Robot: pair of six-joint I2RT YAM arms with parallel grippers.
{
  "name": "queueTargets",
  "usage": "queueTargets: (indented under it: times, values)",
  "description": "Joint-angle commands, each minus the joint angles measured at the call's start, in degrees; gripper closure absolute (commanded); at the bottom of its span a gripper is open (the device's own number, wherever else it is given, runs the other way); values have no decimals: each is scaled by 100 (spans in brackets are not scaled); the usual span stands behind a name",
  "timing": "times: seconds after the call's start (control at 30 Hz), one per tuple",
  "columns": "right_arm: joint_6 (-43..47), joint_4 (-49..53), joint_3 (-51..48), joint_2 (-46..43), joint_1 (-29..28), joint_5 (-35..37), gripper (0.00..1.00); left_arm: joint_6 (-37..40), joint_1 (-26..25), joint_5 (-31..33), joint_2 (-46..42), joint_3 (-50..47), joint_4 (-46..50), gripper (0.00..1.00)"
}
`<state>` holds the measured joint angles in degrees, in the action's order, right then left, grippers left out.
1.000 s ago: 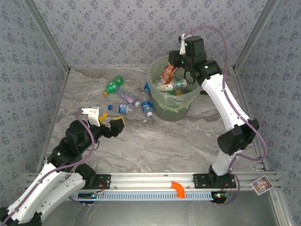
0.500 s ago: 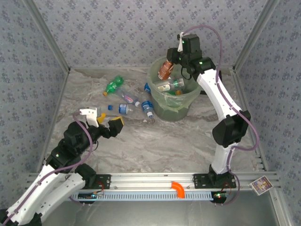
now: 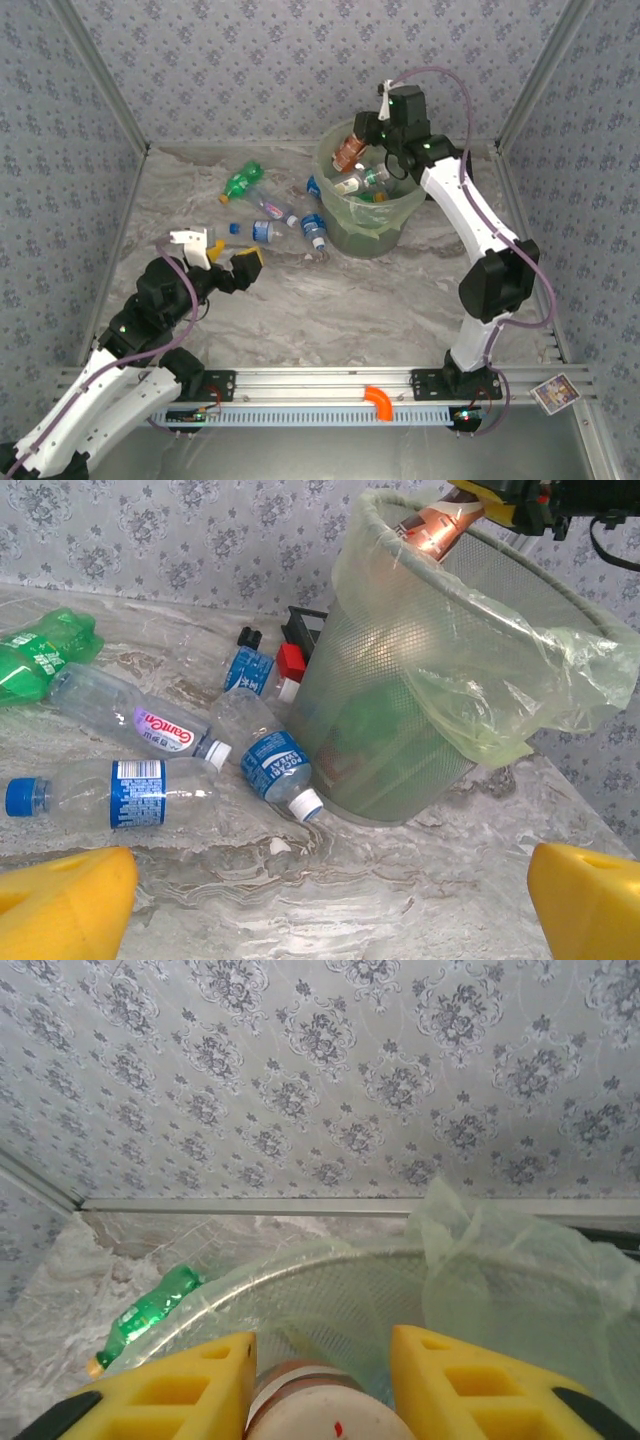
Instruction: Put the plastic bottles in the bin
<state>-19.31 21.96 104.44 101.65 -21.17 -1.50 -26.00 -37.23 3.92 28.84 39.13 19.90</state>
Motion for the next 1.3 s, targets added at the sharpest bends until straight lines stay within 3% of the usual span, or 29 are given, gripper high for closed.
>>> queueTargets:
  times: [0.0,0.13,0.2,0.27,0.67,1.03,1.13,1.27]
  values:
    - [-147,228,-349,-278,4,-370,49,51,10,30,42,-33,-124,0]
    - [-211,145,-634,-626,-7,-379,24,52,12,12,112,23,-136,0]
    - [-198,183,-649,-793,-5,-356,16,43,10,3,148,28,-153,0]
    - [-131,267,-620,-959,-5,-258,0,17,6,-14,196,38,-192,0]
    - [159,515,-936,-2075,-87,7,1,-142,11,-31,609,36,-395,0]
    - [185,528,-1455,-2577,-294,-114,0,-371,64,602,1522,294,-331,0]
    - [144,479,-1604,-2760,-397,-149,0,-477,259,768,1866,321,-300,0]
    - [110,437,-1851,-3061,-676,-118,0,-1015,1077,421,2473,288,-366,3]
